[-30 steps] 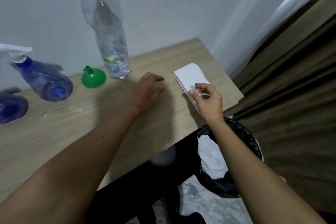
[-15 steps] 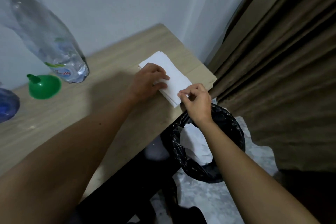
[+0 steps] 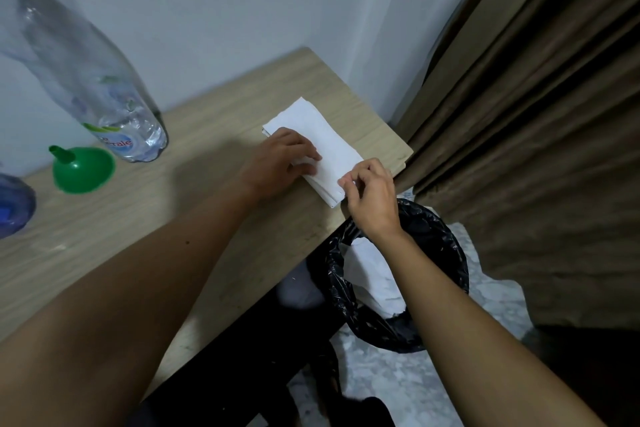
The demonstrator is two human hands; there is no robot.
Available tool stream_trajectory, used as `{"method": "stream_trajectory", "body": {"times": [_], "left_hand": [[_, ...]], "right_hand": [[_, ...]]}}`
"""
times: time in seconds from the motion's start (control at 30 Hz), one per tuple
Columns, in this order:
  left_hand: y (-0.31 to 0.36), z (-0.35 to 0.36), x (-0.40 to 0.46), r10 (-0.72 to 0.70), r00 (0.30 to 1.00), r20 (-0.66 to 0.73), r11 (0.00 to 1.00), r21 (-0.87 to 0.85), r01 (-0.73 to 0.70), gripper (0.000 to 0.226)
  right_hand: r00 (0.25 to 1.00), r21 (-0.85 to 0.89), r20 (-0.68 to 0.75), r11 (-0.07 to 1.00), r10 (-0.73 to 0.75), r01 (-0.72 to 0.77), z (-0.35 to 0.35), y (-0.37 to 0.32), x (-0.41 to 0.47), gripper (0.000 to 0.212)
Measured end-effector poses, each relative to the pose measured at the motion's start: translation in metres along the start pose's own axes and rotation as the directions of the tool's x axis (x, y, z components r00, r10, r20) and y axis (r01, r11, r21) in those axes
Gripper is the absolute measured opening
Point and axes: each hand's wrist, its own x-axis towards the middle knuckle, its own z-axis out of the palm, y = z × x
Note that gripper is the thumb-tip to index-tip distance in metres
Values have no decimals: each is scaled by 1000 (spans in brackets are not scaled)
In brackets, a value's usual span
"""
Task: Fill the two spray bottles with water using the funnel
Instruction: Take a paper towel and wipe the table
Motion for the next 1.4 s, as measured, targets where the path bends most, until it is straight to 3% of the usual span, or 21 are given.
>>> {"method": "stream_trajectory", "body": {"times": [0.23, 0.37, 0.6, 0.77, 0.87, 1.0, 1.2, 1.4], "left_hand": [[-1, -3, 2, 23, 1000, -20, 1000, 9, -23, 26], [7, -9, 6, 37, 995, -96, 999, 19, -35, 9], [24, -20, 13, 31, 989, -144, 999, -20, -34, 5], [41, -28, 20, 10, 995, -99, 999, -39, -14, 13], [48, -34, 20, 3, 998, -64, 1000, -29, -5, 23], [46, -41, 14, -40, 999, -29, 997, 62, 41, 17], [25, -54, -10, -49, 986, -157, 990, 126, 69, 31], [26, -82, -34, -175, 944, -280, 974, 88, 207, 30]], "right_hand": [[999, 35, -35, 999, -19, 20, -3, -2, 2, 16], [998, 49, -54, 998, -22, 24, -9, -10, 1, 13], [994, 63, -96, 997, -45, 52, -20, -20, 4, 8], [996, 80, -90, 996, -23, 30, -25, -32, 6, 28], [994, 36, -102, 998, -47, 51, -27, -33, 9, 14], [986, 58, -155, 996, -63, 72, -34, -36, 7, 2], [976, 112, -198, 987, -89, 113, -48, -40, 5, 4], [980, 169, -179, 978, -87, 118, -58, -52, 3, 4]]}}
